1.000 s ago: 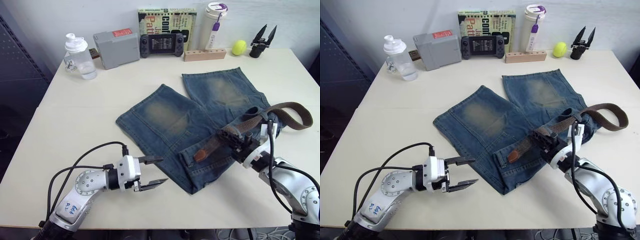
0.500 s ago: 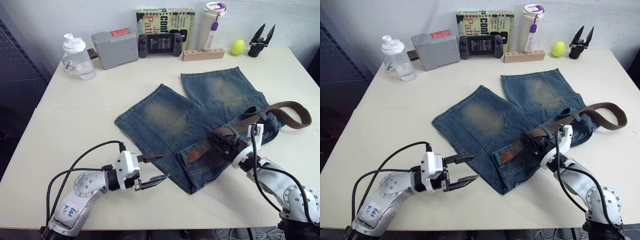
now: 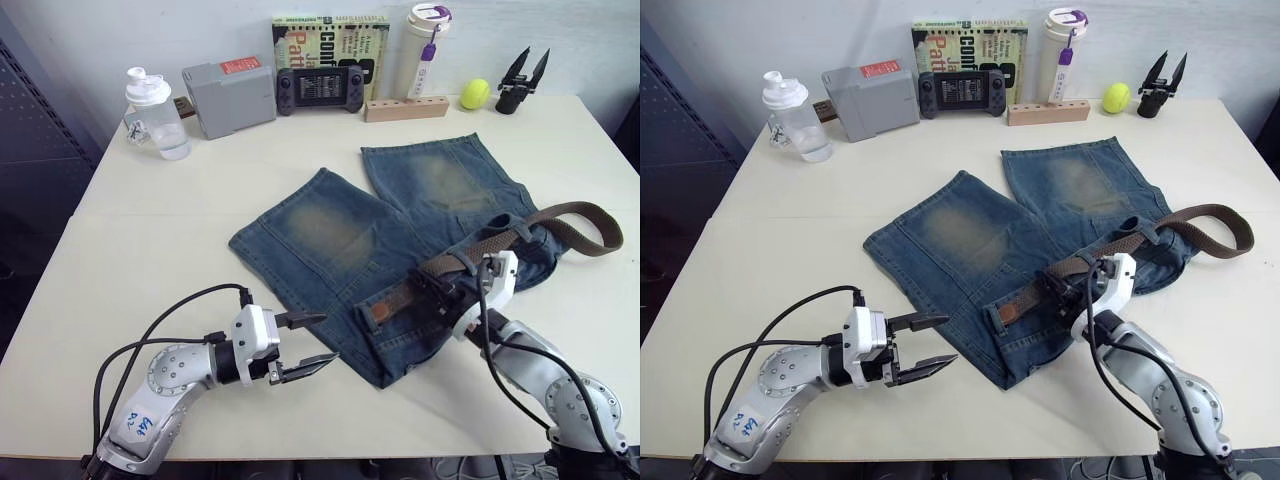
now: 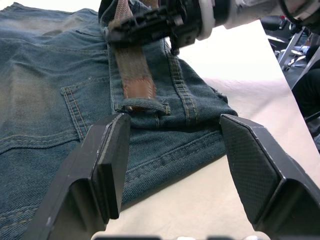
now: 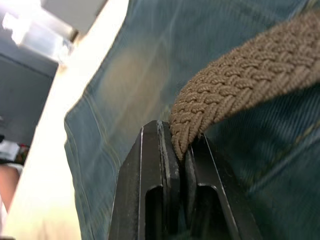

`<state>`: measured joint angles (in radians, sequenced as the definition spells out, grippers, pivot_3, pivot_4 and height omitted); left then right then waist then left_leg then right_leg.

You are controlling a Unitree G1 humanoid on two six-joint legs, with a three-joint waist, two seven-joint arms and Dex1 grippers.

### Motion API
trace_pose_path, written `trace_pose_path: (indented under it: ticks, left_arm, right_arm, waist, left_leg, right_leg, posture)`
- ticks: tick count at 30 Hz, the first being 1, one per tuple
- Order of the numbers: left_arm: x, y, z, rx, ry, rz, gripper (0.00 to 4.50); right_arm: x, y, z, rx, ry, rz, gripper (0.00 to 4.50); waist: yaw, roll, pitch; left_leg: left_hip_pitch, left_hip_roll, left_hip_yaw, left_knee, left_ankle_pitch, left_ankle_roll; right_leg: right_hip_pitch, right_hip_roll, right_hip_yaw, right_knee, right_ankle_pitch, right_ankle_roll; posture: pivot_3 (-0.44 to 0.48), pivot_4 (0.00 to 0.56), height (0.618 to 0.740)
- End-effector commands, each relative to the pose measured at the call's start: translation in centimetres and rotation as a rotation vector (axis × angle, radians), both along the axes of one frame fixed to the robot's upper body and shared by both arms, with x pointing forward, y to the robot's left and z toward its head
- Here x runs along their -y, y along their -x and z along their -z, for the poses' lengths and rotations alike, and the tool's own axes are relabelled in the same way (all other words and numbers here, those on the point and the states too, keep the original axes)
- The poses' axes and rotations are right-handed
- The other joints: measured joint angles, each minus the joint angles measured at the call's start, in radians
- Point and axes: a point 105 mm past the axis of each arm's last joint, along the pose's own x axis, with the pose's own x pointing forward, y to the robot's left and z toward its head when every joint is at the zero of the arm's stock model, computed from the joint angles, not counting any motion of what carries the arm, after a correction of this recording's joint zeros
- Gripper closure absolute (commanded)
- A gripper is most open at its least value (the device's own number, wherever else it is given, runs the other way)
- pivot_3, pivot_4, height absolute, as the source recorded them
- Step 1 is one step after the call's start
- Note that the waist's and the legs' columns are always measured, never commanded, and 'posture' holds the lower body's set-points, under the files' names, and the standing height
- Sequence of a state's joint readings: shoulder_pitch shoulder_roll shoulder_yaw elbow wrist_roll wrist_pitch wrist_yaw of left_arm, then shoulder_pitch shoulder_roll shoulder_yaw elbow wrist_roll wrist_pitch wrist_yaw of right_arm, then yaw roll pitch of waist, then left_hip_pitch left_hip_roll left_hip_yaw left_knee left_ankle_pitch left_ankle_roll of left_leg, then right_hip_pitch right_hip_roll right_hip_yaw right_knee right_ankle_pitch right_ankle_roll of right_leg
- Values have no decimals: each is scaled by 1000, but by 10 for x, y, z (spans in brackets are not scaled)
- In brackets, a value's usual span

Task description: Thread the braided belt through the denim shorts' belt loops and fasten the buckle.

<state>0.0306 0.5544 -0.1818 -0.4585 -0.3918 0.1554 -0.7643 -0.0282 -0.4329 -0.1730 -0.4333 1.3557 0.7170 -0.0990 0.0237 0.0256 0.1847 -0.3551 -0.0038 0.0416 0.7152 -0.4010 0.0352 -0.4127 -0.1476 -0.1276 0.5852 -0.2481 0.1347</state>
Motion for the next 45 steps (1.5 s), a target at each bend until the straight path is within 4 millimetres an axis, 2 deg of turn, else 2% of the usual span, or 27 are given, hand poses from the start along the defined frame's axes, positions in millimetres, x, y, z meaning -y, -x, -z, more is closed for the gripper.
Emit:
trace_pose_path:
  ticks: [1,7,9,11,15,18,21,32,35,38,39,40,41,45]
  left_arm:
    - [1,0,-8,48,7,4,1344]
    - [1,-11,0,198,-140,-9,1344]
    - [3,-13,14,356,-293,53,1344]
    - [7,-17,16,485,-338,78,1344]
    - [12,-18,23,628,-406,138,1344]
    - [17,-31,15,740,-370,76,1344]
    - [20,-33,17,812,-370,79,1344]
    - [20,-31,18,868,-346,82,1344]
    - [19,-30,15,893,-332,72,2133]
    - [18,-29,14,901,-327,69,3482]
    - [17,-29,14,904,-328,68,3697]
    - [16,-29,14,906,-330,65,4272]
    - [15,-28,14,907,-332,61,4455]
    - [8,-30,20,903,-369,48,4455]
  right_arm:
    - [-18,8,-4,38,10,-55,4500]
    - [-37,11,15,-47,-19,-77,4500]
    - [-45,11,21,-107,-55,-90,4500]
    - [-48,10,26,-156,-92,-85,4500]
    - [-51,12,30,-214,-116,-105,4500]
    - [-54,14,26,-213,-137,-122,4500]
    - [-55,15,25,-216,-146,-126,4500]
    - [-56,18,19,-208,-168,-120,4500]
    - [-56,18,19,-211,-172,-120,4500]
    - [-55,18,20,-217,-180,-113,4500]
    - [-55,18,20,-219,-183,-110,4500]
    - [-54,17,20,-221,-186,-107,4500]
    - [-54,17,20,-223,-185,-106,4500]
    - [-53,15,20,-229,-189,-104,4500]
  waist:
    - [-1,0,0]
    - [-1,0,0]
    - [-1,0,0]
    - [-1,-1,-1]
    - [-5,-3,-2]
    - [-5,-3,-2]
    - [-6,-3,-2]
    - [-8,-3,-2]
    - [-8,-3,-2]
    - [-8,-3,-2]
    - [-8,-3,-2]
    - [-8,-3,-2]
    - [-8,-3,-2]
    - [-9,-3,-2]
  left_leg:
    - [0,0,0,0,0,0]
    - [0,-1,0,0,0,0]
    - [1,-1,1,-1,0,-1]
    - [1,-2,1,-1,0,-1]
    - [2,0,1,-2,-1,-3]
    - [2,1,1,-2,-1,-3]
    - [2,2,1,-2,-1,-3]
    - [2,5,1,-2,-1,-3]
    - [2,5,1,-2,-1,-3]
    - [2,5,1,-2,-1,-3]
    - [2,5,1,-2,-1,-3]
    - [2,5,1,-2,-1,-3]
    - [2,5,1,-2,-1,-3]
    - [2,5,1,-2,-1,-3]
  right_leg:
    - [0,0,0,0,0,0]
    - [0,1,0,0,0,0]
    - [0,1,0,0,0,-1]
    - [0,2,0,0,-1,-1]
    - [0,3,-1,1,-1,-3]
    - [0,4,-1,1,-2,-3]
    - [0,3,-1,1,-2,-3]
    - [-1,2,-2,2,-2,-3]
    - [-1,2,-2,2,-2,-3]
    - [-1,2,-2,2,-2,-3]
    - [-1,2,-2,2,-2,-3]
    - [-1,2,-2,2,-2,-3]
    - [-1,2,-2,2,-2,-3]
    - [-1,2,-2,2,-2,-3]
  posture:
    - [0,150,726]
    - [0,150,726]
    - [0,150,726]
    - [0,150,726]
    - [0,150,726]
    - [0,150,726]
    - [0,150,726]
    - [0,150,726]
    - [0,150,726]
    - [0,150,726]
    - [0,150,726]
    - [0,150,726]
    - [0,150,726]
    - [0,150,726]
